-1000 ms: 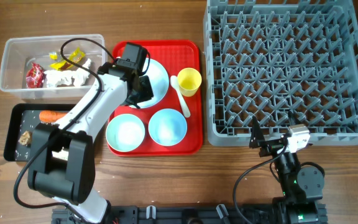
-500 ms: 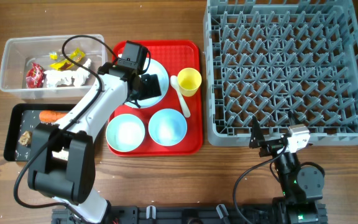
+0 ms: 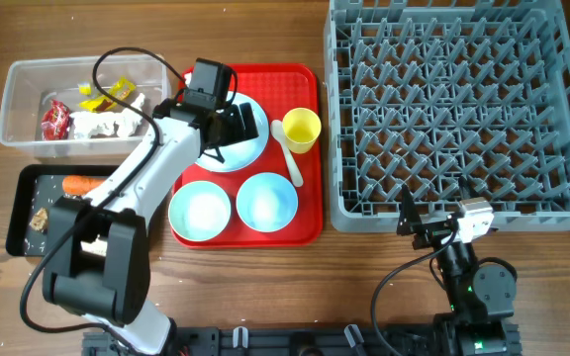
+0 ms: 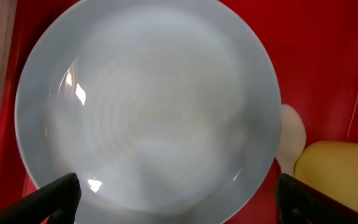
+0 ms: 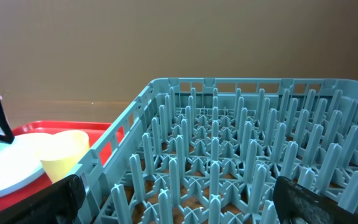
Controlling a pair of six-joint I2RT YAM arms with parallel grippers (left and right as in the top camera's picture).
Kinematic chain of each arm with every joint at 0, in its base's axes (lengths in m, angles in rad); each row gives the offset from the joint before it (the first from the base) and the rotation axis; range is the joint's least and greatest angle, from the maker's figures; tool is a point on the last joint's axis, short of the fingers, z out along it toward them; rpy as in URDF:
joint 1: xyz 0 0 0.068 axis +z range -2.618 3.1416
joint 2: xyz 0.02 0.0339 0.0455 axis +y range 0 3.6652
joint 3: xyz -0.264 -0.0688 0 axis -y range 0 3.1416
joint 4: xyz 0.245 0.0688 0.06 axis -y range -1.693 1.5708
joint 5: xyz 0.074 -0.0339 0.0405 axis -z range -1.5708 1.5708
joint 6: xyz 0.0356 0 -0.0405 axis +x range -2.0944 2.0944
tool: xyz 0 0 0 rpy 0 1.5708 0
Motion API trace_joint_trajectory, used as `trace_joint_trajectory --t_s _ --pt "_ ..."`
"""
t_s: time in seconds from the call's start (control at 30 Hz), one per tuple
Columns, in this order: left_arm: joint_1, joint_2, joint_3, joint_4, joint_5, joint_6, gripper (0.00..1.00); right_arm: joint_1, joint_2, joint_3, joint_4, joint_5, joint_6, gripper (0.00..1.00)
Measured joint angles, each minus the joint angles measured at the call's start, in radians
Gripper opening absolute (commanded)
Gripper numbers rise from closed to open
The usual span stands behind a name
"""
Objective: Sort waste into correct bins and load items into the dishwasher rack
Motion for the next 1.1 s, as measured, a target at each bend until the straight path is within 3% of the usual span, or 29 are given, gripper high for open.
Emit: trace_joint_trajectory --t_s 0.33,0.67,1.1 --pt "-0.065 -0.185 0.037 -0.048 0.005 -0.003 1.0 0.0 0.0 0.0 0.0 0.0 0.0 1.0" --pt "-0.224 -0.188 0.037 -0.091 0.01 -0.073 1.0 0.0 0.0 0.0 0.0 0.0 0.0 1.0" --pt "-0.232 -0.188 0.037 -0.006 0.024 -0.086 1.0 0.0 0.0 0.0 0.0 0.0 0.0 1.0"
